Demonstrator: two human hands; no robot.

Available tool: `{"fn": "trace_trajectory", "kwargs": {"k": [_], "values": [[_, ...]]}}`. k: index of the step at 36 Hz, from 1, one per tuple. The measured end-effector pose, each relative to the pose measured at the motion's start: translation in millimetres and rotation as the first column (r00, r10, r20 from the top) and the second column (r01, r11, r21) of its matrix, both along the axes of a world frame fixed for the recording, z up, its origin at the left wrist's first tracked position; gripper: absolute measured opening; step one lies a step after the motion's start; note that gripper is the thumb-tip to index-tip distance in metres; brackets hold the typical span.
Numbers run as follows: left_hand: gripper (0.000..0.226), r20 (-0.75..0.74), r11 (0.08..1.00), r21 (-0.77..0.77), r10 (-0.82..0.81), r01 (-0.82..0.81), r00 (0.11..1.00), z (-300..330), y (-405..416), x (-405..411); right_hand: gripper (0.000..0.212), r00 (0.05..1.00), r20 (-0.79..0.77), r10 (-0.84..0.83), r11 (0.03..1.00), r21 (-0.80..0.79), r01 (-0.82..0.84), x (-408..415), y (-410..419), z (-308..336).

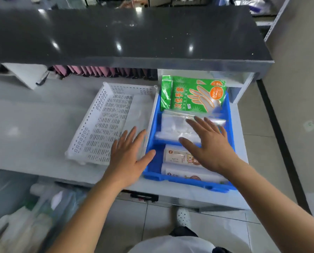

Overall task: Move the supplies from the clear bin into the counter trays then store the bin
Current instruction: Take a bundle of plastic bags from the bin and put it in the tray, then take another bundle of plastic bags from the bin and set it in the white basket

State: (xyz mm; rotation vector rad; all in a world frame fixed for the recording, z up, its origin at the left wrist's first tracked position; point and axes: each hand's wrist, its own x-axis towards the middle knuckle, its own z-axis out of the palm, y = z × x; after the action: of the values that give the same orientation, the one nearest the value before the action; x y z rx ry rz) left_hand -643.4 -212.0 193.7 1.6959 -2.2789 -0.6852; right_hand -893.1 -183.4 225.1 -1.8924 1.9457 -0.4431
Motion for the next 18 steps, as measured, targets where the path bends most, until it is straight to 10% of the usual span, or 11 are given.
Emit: {"fn": "trace_trajectory", "kwargs": {"k": [11,18], "values": [[0.082,-0.119,0.865,0.156,0.495,-0.477,0.860,-36,181,223,0.066,0.927,0.156,0.341,0.929,0.099,-0.358,244,87,-20],[0.078,-0.039,0.688,0.234,0.713,-0.687,0.700,-69,260,319,0.073,0.737,0.136,0.662,0.675,0.319,-0.665,344,122,-49]]}}
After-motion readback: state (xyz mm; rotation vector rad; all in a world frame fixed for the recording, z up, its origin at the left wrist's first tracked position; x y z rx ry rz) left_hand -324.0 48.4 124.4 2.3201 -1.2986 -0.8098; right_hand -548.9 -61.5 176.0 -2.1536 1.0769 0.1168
